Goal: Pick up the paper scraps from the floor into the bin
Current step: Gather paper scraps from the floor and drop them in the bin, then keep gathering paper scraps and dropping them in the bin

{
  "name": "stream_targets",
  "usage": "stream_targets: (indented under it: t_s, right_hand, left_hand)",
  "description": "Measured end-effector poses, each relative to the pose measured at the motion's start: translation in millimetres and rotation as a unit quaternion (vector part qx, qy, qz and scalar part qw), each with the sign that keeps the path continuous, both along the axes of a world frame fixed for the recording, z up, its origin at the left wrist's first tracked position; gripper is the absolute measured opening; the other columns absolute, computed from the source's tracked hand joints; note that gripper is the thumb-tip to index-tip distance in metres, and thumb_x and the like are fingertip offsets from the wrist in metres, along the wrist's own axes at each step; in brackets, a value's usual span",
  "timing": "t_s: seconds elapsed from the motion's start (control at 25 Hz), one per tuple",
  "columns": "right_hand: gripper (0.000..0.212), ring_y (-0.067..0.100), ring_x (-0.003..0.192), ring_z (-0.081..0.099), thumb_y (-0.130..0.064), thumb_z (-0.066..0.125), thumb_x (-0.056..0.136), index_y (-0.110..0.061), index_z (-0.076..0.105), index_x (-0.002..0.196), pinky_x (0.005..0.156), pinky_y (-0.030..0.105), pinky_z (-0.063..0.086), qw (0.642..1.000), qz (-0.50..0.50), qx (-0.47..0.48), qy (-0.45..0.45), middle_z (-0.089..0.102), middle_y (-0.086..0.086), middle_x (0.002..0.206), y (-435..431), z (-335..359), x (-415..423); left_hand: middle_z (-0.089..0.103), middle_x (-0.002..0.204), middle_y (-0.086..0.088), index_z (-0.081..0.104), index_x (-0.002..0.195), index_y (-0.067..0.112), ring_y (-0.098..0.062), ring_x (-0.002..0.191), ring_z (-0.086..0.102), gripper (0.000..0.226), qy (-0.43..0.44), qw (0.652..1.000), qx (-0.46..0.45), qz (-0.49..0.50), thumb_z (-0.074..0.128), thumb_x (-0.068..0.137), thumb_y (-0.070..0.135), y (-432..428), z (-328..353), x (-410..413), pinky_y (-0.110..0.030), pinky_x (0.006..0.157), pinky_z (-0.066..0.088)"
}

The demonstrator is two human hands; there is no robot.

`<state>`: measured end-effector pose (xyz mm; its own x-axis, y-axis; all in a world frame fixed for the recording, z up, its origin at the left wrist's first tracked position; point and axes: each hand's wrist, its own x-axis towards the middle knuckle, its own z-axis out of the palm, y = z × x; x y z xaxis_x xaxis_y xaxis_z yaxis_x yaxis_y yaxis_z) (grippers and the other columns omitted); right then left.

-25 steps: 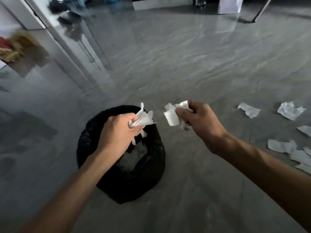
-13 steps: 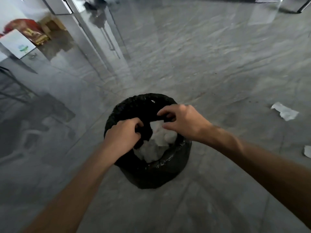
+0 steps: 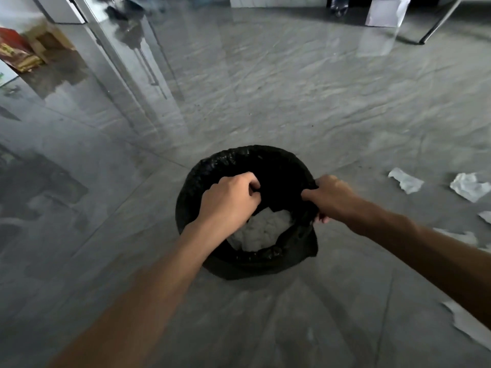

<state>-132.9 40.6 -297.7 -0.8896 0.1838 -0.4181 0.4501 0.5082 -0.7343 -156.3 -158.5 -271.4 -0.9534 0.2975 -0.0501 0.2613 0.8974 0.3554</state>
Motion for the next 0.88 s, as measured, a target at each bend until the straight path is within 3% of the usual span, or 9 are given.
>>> stream_targets:
  t_s: [0.2,0.44,0.56,0.68,0.88]
  right_hand:
    - [0.020,0.016,0.034,0.055,-0.017,0.057,0.078,0.001,0.064,0.069,0.035,0.019,0.040,0.996,-0.091,0.007,0.000,0.063,0.010,0.043,82.9,-4.5,40.8]
    - [0.014,0.018,0.053,0.065,-0.021,0.056,0.092,-0.009,0.062,0.093,0.048,0.024,0.052,0.984,-0.109,-0.134,-0.046,0.066,0.011,0.074,126.9,1.3,89.7]
    - [0.009,0.014,0.050,0.063,-0.014,0.055,0.092,-0.016,0.062,0.088,0.043,0.019,0.048,0.990,-0.108,-0.084,-0.036,0.066,0.008,0.074,176.7,25.8,145.4]
    - [0.009,0.011,0.054,0.066,-0.012,0.061,0.088,-0.020,0.065,0.089,0.052,0.021,0.050,0.994,-0.083,0.016,-0.061,0.070,-0.002,0.070,222.9,29.7,235.9]
    - [0.023,0.010,0.069,0.062,-0.021,0.071,0.081,-0.019,0.067,0.103,0.062,0.020,0.044,0.982,-0.081,0.113,-0.124,0.067,-0.006,0.081,231.1,-49.8,367.8]
  left_hand:
    - [0.069,0.096,0.009,0.062,0.099,0.038,-0.019,0.084,0.065,0.017,-0.010,0.995,0.034,-0.092,0.054,0.083,0.037,87.4,5.4,8.4,-0.030,0.064,0.043]
    - [0.068,0.098,0.006,0.061,0.095,0.035,-0.022,0.087,0.064,0.014,-0.042,0.980,0.032,-0.190,0.053,0.083,0.035,167.6,22.0,34.3,-0.033,0.070,0.050]
    - [0.069,0.101,0.004,0.063,0.096,0.031,-0.022,0.092,0.064,0.016,-0.076,0.962,0.042,-0.260,0.056,0.082,0.033,209.6,39.2,58.5,-0.033,0.077,0.052]
    - [0.070,0.102,0.003,0.065,0.099,0.026,-0.020,0.097,0.064,0.018,-0.110,0.924,0.024,-0.366,0.061,0.082,0.029,258.9,54.5,99.0,-0.034,0.086,0.051]
    - [0.070,0.098,0.002,0.067,0.102,0.021,-0.014,0.078,0.062,0.022,-0.140,0.844,-0.049,-0.515,0.064,0.081,0.028,326.4,45.5,168.7,-0.025,0.065,0.047]
